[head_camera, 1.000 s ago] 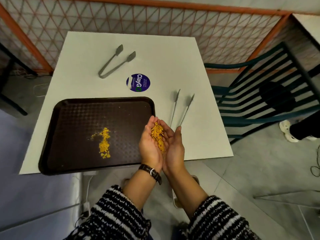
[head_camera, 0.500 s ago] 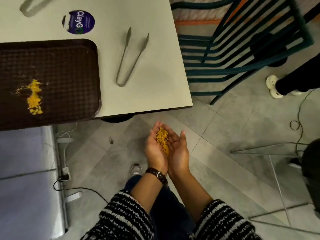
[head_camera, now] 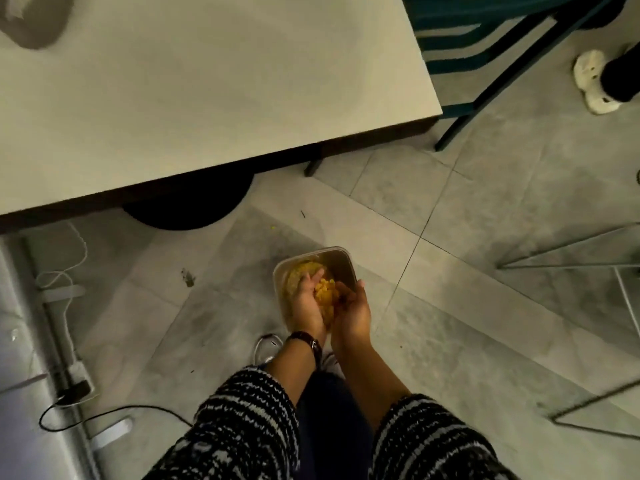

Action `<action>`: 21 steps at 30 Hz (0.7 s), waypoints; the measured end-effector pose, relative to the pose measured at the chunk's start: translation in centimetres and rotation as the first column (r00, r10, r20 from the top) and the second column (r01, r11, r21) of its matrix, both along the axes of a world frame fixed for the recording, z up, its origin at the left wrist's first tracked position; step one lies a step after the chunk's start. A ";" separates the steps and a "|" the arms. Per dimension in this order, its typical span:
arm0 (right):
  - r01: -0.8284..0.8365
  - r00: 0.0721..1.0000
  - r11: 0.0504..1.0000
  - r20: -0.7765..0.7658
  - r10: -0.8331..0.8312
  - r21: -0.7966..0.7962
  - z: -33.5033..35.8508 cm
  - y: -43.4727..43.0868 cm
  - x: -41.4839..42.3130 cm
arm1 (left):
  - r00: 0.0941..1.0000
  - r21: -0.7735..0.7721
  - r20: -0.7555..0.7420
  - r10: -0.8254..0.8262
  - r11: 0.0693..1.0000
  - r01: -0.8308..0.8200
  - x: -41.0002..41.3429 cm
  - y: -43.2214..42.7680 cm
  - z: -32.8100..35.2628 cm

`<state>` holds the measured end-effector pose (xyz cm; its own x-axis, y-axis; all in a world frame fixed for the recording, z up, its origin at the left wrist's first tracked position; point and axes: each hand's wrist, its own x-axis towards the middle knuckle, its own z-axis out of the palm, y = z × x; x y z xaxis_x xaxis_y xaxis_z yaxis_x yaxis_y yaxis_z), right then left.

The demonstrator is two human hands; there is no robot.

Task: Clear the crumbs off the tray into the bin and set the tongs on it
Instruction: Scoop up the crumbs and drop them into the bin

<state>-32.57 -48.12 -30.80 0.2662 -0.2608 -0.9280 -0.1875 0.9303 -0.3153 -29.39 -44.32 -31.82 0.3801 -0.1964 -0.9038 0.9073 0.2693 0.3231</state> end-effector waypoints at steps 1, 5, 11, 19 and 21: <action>-0.009 1.000 1.000 -0.009 0.009 0.005 -1.9 -0.3 0.3 | 1.000 0.011 0.006 -0.027 1.000 0.027 0.4 0.1 -1.7; -0.040 0.999 0.998 -0.027 0.041 0.042 -7.1 -0.6 1.5 | 0.984 0.081 0.084 -0.156 0.986 0.149 1.1 0.3 -6.2; 0.023 0.999 0.999 -0.039 -0.022 0.039 -9.1 -0.9 2.5 | 0.912 0.077 0.162 -0.376 0.926 0.368 0.4 -0.5 -8.1; -0.136 0.988 0.989 0.066 0.140 -0.060 -7.9 -0.4 2.8 | 0.986 -0.033 -0.053 -0.160 0.987 0.158 1.0 0.5 -10.4; -0.227 0.973 0.973 0.045 0.228 -0.040 -7.3 0.0 2.7 | 0.984 -0.012 -0.045 -0.175 0.985 0.175 1.3 -0.1 -9.3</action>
